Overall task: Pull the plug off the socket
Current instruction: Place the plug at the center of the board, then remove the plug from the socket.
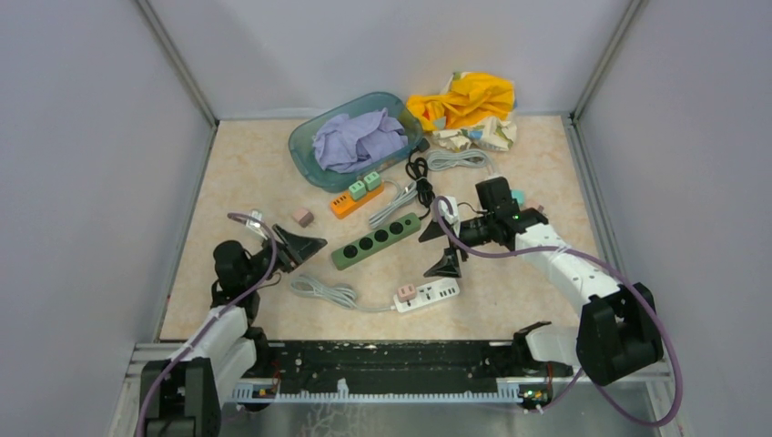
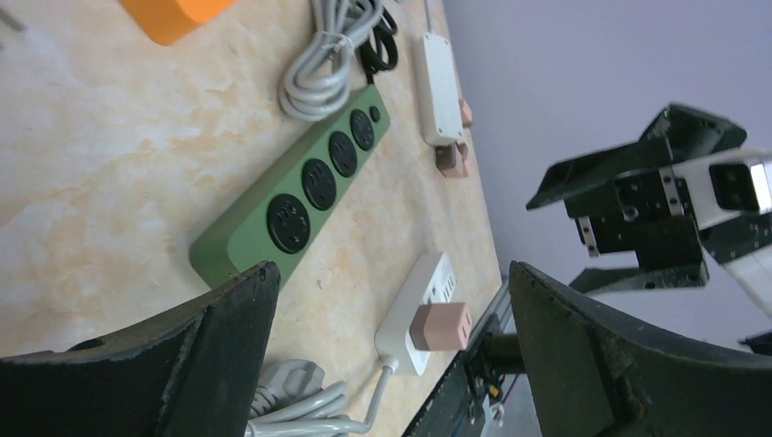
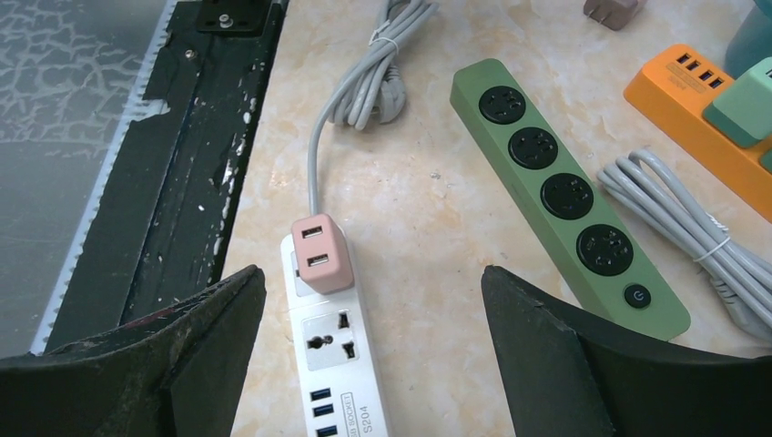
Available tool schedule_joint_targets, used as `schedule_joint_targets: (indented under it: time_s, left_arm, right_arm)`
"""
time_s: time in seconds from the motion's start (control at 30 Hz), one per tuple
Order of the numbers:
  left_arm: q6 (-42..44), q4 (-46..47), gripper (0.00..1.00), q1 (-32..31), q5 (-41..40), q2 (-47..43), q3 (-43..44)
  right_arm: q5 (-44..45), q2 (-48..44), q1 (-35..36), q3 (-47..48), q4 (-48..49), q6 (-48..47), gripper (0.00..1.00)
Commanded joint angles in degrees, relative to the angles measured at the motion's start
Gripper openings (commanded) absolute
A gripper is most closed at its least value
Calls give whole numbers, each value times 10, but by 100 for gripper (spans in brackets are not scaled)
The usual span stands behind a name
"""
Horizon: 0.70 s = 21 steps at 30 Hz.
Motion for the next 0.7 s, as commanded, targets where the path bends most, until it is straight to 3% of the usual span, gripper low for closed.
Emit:
schedule_joint_targets:
  time_s: [0.0,0.27,0.47,0.67]
  left_arm:
    - [17,88,100,-36,46,-2,-11]
    - [129,96,100,-212,-63,-19,-6]
    - [170,156,99,-250,-61,-24,-26]
    - [228,114,100,-270,-89,-86,-30]
  right_arm:
    - [-27,-17,-5,0,17,-13,89]
    - [-24,-13,-5,-6,21,-16,89]
    - [-19,-10,-5,-9,21,-22,89]
    - [-9,-6,-5,-13,20,-33,89]
